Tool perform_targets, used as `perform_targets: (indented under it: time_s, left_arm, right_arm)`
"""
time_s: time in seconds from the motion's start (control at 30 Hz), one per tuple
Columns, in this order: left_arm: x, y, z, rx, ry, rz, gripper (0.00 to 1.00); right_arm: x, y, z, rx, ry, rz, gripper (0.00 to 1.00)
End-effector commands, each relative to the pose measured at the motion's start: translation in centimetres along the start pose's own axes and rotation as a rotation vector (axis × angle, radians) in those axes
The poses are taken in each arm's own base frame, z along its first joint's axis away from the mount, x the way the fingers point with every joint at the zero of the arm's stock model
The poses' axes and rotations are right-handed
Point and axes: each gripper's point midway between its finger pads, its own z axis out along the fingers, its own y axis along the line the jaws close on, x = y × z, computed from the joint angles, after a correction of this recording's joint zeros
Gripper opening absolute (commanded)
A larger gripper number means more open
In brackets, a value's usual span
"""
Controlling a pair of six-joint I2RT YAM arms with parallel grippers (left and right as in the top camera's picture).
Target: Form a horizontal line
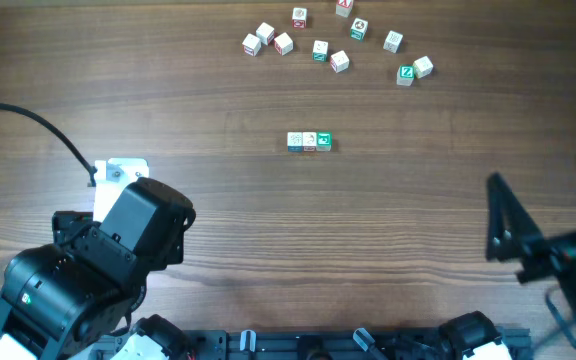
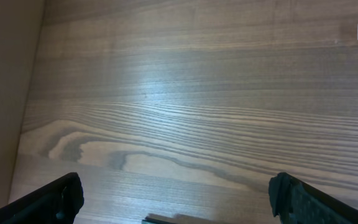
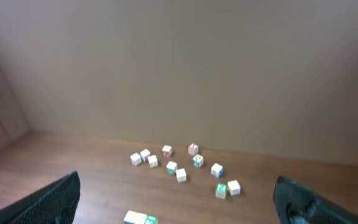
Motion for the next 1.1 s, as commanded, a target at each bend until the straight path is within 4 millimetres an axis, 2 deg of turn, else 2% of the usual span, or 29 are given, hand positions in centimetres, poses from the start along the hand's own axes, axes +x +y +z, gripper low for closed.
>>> perform_targets:
  time_s: [0.0,0.2,0.4,0.53,0.73,0.97,1.07]
  left_arm:
    - [-0.1,0.2,0.0,-0.006,-0.005,-0.026,1.0]
    - [-0.1,0.2,0.0,-0.006,-0.005,-0.026,1.0]
    - [-0.1,0.2,0.0,-0.006,-0.005,-0.026,1.0]
    - [-0.1,0.2,0.0,-0.006,-0.005,-0.026,1.0]
    - [-0.1,0.2,0.0,-0.006,-0.005,-0.026,1.0]
    - [-0.1,0.2,0.0,-0.006,-0.005,-0.026,1.0]
    - [-0.1,0.2,0.0,-0.006,-0.005,-0.026,1.0]
  right_arm:
    - [2.3,-0.8,1.3,0.046,0.021,-0.012,1.0]
    - [5.7,-0.8,4.1,0.052,0.064,-0.016,1.0]
    - [7.4,-1.5,5.7,0.05,-0.036,-0.039,1.0]
    - [8.7,-2.1,4.7,0.058,-0.172,-0.051,1.0]
    - [9.3,-3.5,2.4,0.123,-0.397,-0.035,1.0]
    - [10.0,-4.2,1.5,0.125,-0.606,-0.007,1.0]
    - [10.7,-4.1,1.8,0.095,-0.668,0.001,1.0]
